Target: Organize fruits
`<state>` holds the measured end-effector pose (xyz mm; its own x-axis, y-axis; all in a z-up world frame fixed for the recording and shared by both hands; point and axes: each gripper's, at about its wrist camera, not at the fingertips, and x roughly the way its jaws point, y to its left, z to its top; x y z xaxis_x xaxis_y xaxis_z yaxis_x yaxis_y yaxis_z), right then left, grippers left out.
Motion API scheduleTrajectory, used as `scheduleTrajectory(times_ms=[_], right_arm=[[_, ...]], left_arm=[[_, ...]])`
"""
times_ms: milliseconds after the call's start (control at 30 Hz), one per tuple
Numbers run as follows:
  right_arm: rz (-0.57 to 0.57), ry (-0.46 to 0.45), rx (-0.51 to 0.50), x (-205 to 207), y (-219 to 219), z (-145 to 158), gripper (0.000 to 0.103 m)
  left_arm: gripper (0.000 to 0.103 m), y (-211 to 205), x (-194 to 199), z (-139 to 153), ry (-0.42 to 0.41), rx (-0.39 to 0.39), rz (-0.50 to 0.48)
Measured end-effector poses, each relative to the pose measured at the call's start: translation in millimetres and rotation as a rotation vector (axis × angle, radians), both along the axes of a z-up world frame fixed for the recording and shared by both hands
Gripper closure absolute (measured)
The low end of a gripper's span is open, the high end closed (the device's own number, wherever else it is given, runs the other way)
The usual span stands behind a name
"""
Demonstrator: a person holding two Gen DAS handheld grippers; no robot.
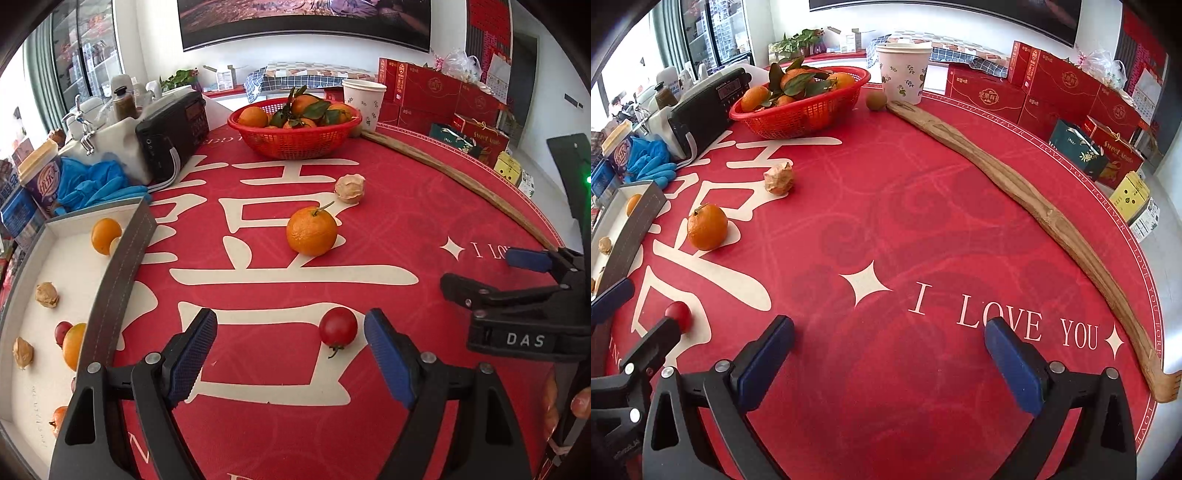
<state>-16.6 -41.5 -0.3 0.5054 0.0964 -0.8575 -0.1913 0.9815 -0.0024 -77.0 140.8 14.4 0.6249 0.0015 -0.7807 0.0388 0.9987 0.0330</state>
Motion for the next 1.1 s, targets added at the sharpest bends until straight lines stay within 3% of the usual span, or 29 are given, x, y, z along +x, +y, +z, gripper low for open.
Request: scheduleTrajectory(times_ms=[200, 333, 1100], right_arm=[[0.019, -0.048, 0.007, -5.9, -1.8, -0.7, 0.0], [0.017, -0.058, 0.009, -5.9, -1.3, -0.1, 0.0], [0.001, -0.065, 0.009, -5.7, -1.4, 0.0, 0.0]], left_arm=[[0.016, 7.0, 3.7, -7.6, 0.03, -0.03, 0.025], [0.0, 12.3, 5.3, -11.0, 0.056, -0.047, 0.056], [0.0, 10.8, 4.0, -11.5, 0.058, -0.042, 0.056]])
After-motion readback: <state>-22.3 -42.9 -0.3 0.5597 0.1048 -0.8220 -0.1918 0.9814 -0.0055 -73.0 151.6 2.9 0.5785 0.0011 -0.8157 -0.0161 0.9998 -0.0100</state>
